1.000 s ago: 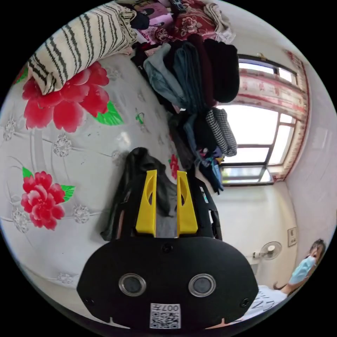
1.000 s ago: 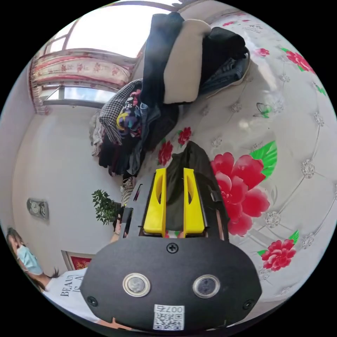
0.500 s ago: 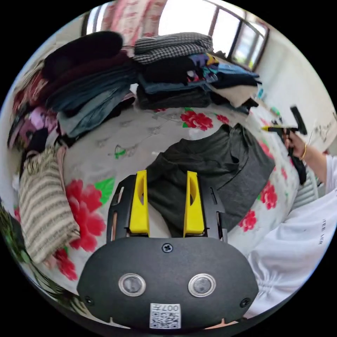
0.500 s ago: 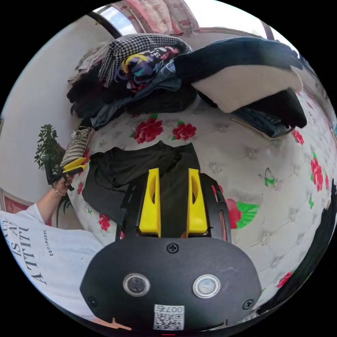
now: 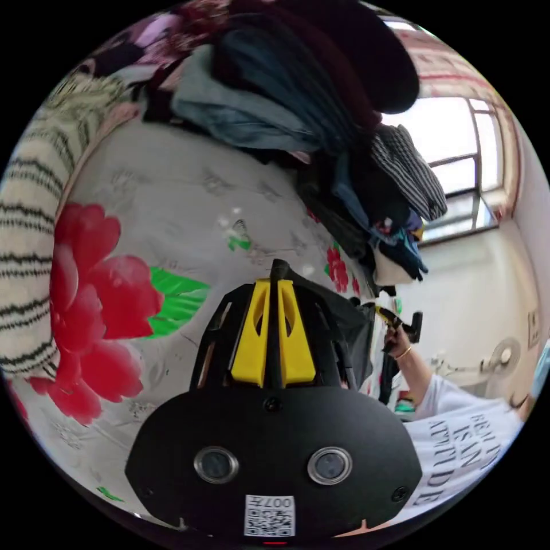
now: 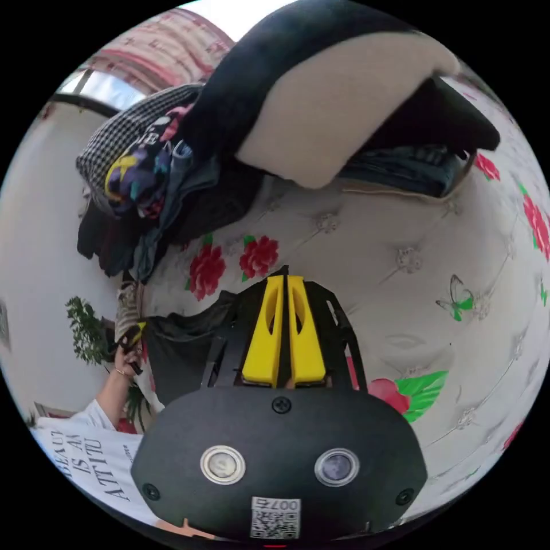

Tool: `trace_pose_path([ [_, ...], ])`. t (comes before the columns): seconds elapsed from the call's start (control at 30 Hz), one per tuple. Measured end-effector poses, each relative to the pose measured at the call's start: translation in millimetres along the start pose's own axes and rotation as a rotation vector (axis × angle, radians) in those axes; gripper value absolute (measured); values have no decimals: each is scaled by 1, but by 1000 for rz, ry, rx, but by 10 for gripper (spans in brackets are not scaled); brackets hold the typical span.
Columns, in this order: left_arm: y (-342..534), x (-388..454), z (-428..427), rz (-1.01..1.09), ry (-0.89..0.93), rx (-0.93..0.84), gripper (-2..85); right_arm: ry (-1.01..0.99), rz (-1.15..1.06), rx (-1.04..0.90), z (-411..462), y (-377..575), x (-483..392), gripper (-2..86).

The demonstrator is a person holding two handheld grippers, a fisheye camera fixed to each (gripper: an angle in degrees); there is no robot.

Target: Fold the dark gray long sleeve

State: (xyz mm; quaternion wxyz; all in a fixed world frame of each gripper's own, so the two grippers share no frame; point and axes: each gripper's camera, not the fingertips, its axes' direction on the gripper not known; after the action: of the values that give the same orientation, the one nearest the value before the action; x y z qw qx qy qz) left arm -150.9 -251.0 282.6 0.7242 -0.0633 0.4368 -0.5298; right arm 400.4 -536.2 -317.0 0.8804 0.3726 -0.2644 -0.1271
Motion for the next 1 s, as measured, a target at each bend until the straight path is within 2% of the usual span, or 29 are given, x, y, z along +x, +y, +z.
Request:
trace_pose_path([
  [0.07, -1, -11, 8, -92, -20, -5, 10, -26, 118, -8, 4, 4, 29, 21],
  [0.13, 6, -23, 5, -229, 37, 51, 34, -60, 197, 16, -3, 21, 56, 39],
  [0.33, 55, 2, -47, -170, -82, 108, 55, -230, 244, 77, -51, 116, 97, 83],
  [0.47, 115, 14, -78, -171, -126, 113, 55, -254, 333, 90, -72, 193, 122, 96],
  [0.53, 153, 16, -89, -208, -119, 101, 56, -294, 391, 57, -66, 230, 135, 101],
  [0.67, 186, 11, -90, -267, -48, 81, 65, -350, 389, 52, -40, 243, 131, 94],
  [0.8, 190, 5, -79, -284, -22, 42, 56, -370, 337, 9, -5, 203, 103, 65],
  [0.87, 189, 4, -82, -294, -42, 39, 35, -383, 233, 18, -3, 180, 67, 58],
  [1.0, 196, -4, -99, -300, -1, 58, 11, -340, -281, -30, -7, 147, -96, 47],
])
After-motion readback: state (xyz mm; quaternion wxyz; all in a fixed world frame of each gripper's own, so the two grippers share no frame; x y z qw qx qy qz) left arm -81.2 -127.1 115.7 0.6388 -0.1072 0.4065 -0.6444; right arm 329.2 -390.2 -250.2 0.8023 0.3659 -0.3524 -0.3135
